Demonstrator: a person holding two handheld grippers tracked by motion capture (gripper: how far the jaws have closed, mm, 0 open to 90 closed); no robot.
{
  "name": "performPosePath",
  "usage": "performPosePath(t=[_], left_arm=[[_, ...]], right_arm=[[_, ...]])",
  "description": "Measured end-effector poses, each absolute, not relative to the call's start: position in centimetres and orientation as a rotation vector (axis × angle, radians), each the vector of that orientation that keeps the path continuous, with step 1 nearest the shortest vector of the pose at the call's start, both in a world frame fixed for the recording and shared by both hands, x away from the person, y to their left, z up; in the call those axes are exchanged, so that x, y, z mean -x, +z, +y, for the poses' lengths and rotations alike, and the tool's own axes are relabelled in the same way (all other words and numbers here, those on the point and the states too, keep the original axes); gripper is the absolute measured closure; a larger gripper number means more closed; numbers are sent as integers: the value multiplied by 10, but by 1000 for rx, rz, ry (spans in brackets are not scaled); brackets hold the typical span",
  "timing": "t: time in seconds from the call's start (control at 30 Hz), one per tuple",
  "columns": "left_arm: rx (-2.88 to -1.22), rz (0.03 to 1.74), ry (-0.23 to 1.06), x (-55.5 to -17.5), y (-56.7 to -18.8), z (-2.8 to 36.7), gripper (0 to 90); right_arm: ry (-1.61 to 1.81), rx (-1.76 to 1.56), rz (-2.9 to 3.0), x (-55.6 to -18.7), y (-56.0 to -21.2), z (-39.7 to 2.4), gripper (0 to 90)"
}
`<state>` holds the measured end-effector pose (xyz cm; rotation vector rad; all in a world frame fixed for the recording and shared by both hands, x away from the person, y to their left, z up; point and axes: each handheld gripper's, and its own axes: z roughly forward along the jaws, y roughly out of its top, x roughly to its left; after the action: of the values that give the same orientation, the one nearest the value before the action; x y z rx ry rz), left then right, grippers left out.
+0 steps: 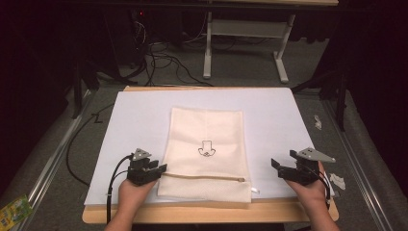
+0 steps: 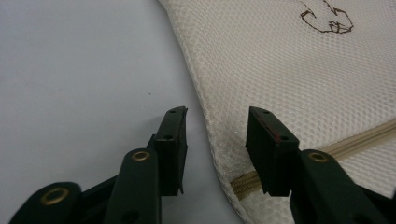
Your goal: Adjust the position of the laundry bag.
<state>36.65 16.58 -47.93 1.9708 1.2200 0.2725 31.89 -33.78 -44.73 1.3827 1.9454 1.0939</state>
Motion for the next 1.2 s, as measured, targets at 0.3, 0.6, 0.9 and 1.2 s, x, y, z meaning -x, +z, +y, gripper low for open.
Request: performPosePath(t=[0.3,0.6,0.9,1.2], left_arm=[[-2065,1091,250,-362,-478,152,884],[-2113,1032,274,-358,-476,145,887],[-2109,1042,293,-361,-476,141,888],[-2125,950,274,-363,-473,117,890]], right_arm=[[1143,-1358,2023,-331,-450,-307,252],[1076,-1443,2181,-396,-465,-258,411],[928,-1387,2231,-411,-474,-238,803],[936,-1423,2182,-409,-470,-262,846]])
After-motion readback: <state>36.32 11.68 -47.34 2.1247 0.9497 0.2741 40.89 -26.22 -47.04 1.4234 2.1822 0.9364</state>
